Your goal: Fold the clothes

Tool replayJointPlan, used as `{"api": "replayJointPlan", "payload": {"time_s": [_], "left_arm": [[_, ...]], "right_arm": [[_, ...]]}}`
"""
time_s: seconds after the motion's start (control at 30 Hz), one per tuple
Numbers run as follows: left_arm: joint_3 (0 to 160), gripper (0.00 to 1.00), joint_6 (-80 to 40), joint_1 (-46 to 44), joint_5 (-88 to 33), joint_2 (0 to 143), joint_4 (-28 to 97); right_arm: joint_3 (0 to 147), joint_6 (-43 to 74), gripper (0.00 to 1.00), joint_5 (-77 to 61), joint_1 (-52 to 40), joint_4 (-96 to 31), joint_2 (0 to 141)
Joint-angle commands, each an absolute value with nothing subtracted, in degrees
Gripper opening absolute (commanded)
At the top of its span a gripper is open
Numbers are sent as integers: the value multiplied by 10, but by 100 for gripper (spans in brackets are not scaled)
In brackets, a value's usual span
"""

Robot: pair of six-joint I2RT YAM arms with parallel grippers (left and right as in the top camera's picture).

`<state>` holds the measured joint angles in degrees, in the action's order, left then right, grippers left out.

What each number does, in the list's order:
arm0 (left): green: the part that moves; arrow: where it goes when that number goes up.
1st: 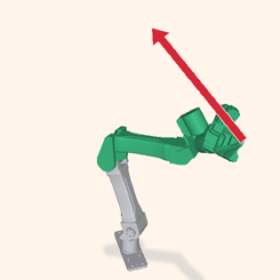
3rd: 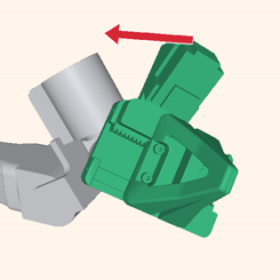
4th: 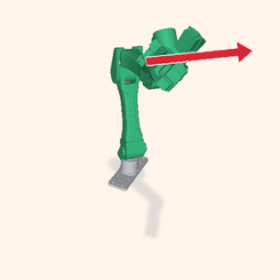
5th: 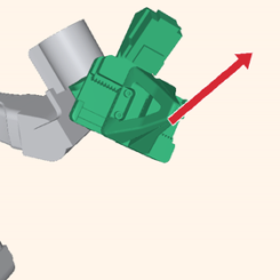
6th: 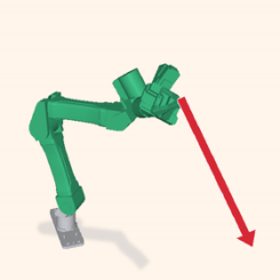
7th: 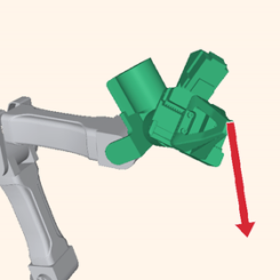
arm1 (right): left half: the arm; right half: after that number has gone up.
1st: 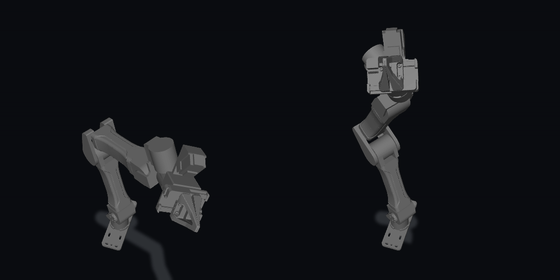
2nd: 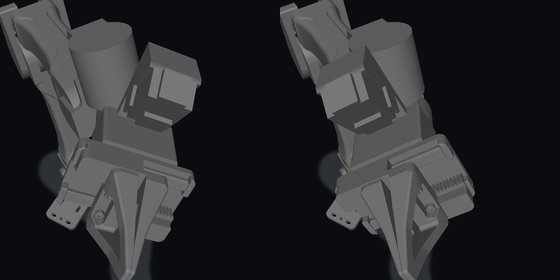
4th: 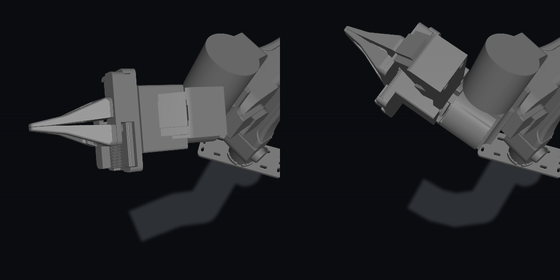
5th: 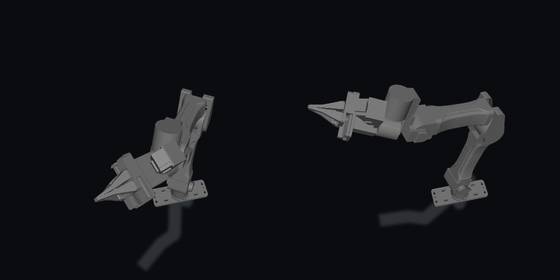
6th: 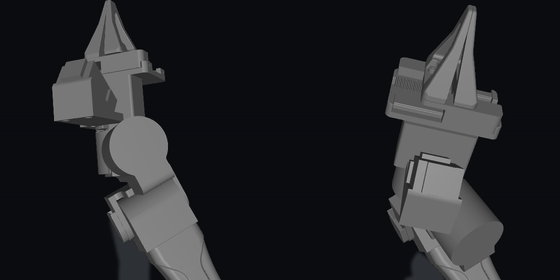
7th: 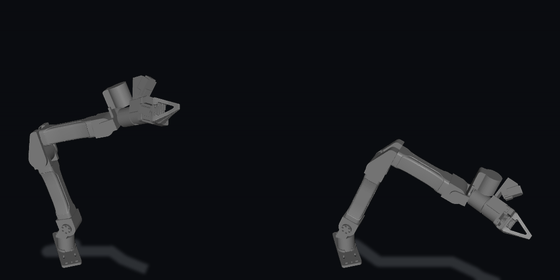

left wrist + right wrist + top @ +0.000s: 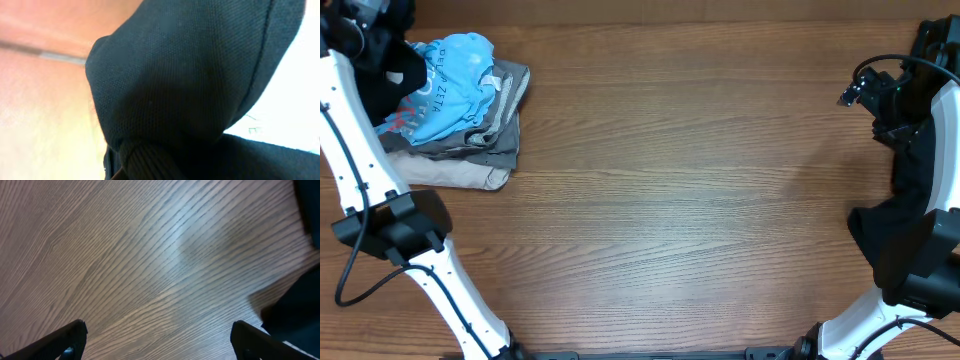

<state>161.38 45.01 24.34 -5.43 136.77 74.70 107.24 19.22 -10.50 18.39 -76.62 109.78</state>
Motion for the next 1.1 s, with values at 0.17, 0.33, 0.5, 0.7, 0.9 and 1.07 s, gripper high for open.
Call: {"api": "replayJointPlan", "payload": {"time_s": [0.17,0.33,0.5,0.7,0.9,1.07], "left_arm": [[1520,4,497,246,-88,1339,633],[1520,4,486,240,-99,1339,649],[1518,41,486,213,-247,1339,737],[1515,100,437,142,-380,1339,788],[1538,100,253,108,-315,1339,716],[1595,100,204,105,-337,1339,758]], "right_arm": [[1071,196,96,-106,183,-777,1098],[1071,198,96,-106,183,-770,1098],[1071,198,96,-106,183,-766,1098],[1071,198,96,-106,180,-767,1098],[1071,198,96,-106,180,-771,1098],[1083,158,90,-123,168,-776,1086]]}}
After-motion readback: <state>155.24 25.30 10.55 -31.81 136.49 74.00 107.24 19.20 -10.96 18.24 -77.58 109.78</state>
